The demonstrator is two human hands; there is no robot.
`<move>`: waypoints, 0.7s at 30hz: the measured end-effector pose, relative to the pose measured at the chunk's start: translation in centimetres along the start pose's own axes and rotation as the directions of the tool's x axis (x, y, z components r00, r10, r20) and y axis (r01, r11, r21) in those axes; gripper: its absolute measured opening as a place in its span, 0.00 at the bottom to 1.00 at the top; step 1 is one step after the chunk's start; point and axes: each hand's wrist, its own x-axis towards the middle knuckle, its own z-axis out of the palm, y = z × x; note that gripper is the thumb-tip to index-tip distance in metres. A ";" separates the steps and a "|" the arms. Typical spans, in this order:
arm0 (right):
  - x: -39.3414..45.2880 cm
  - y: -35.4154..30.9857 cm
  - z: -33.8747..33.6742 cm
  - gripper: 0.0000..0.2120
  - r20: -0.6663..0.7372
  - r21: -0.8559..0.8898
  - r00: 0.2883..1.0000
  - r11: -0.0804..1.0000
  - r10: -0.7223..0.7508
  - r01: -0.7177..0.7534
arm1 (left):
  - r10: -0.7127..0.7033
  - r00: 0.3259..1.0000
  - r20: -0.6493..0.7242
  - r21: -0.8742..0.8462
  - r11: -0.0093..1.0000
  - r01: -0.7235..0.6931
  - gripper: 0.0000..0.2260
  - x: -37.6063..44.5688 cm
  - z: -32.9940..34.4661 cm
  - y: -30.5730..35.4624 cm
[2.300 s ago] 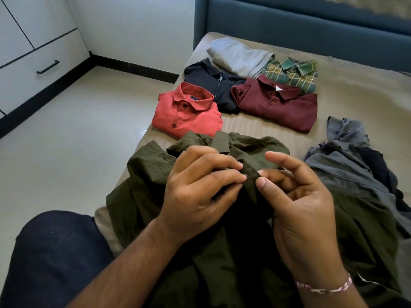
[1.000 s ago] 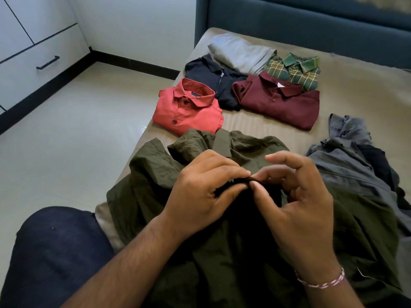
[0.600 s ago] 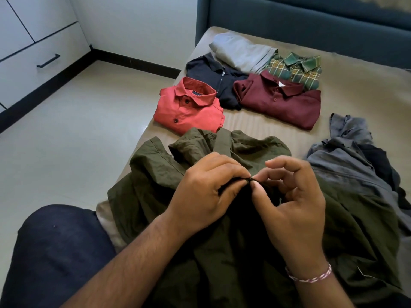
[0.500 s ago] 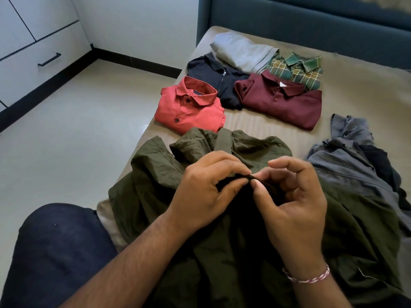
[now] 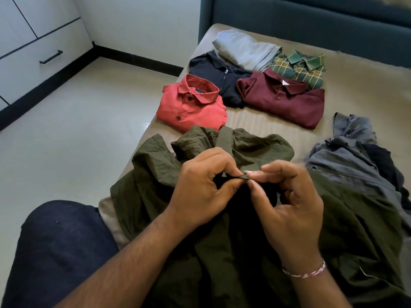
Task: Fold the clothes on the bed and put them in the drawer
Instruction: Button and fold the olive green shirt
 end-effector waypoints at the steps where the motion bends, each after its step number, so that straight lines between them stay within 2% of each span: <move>1: -0.1 0.3 0.0 0.16 0.007 -0.004 1.000 1.000 0.013 -0.013 | -0.003 1.000 0.009 0.008 1.000 0.002 0.06 0.0 0.1 -0.1; 5: -0.4 1.2 0.0 0.15 0.122 -0.044 0.992 0.998 0.038 -0.033 | 0.064 0.996 0.055 0.111 0.991 -0.070 0.05 -0.3 0.3 -0.7; 9: 0.0 1.2 -0.1 0.12 0.208 -0.035 0.956 0.979 0.205 -0.203 | 0.198 0.979 0.057 0.272 0.940 -0.206 0.03 -1.1 0.3 -1.5; 11: 0.4 1.7 -0.6 0.11 0.244 0.017 0.903 0.929 0.354 -0.369 | 0.217 0.976 0.031 0.299 0.929 -0.216 0.06 -1.7 0.8 -1.5; 12: 0.7 2.1 -0.9 0.14 0.257 0.057 0.849 0.870 0.462 -0.490 | 0.219 0.975 0.032 0.288 0.932 -0.219 0.07 -2.0 1.3 -1.3; 13: 0.8 2.6 -1.0 0.18 0.248 0.054 0.801 0.817 0.546 -0.574 | 0.224 0.973 0.051 0.268 0.936 -0.229 0.07 -2.4 1.8 -0.9; 14: 0.8 3.1 -1.1 0.18 0.207 -0.001 0.786 0.804 0.582 -0.595 | 0.230 0.970 0.083 0.248 0.938 -0.244 0.07 -2.8 2.4 -0.5; 15: 0.6 3.7 -1.2 0.14 0.122 -0.107 0.824 0.833 0.553 -0.543 | 0.237 0.964 0.122 0.230 0.938 -0.260 0.07 -3.4 3.2 -0.1; 17: 0.5 4.2 -1.0 0.03 -0.022 -0.317 0.939 0.889 0.343 -0.331 | 0.227 0.955 0.191 0.238 0.933 -0.269 0.06 -4.6 4.2 0.5; 18: 0.7 4.2 -0.9 0.04 -0.034 -0.364 0.971 0.902 0.238 -0.234 | 0.211 0.952 0.221 0.247 0.933 -0.263 0.06 -5.1 4.6 0.6; 19: 1.1 4.1 -0.6 0.07 0.014 -0.357 0.977 0.914 0.213 -0.194 | 0.187 0.949 0.254 0.255 0.934 -0.252 0.05 -5.5 4.8 0.6; 20: 1.6 4.0 -0.3 0.11 0.088 -0.325 0.956 0.915 0.281 -0.239 | 0.158 0.943 0.292 0.265 0.934 -0.238 0.05 -5.9 4.8 0.5; 21: 1.8 4.2 0.3 0.17 0.167 -0.335 0.903 0.884 0.397 -0.326 | 0.126 0.936 0.328 0.273 0.936 -0.222 0.05 -6.3 4.8 0.4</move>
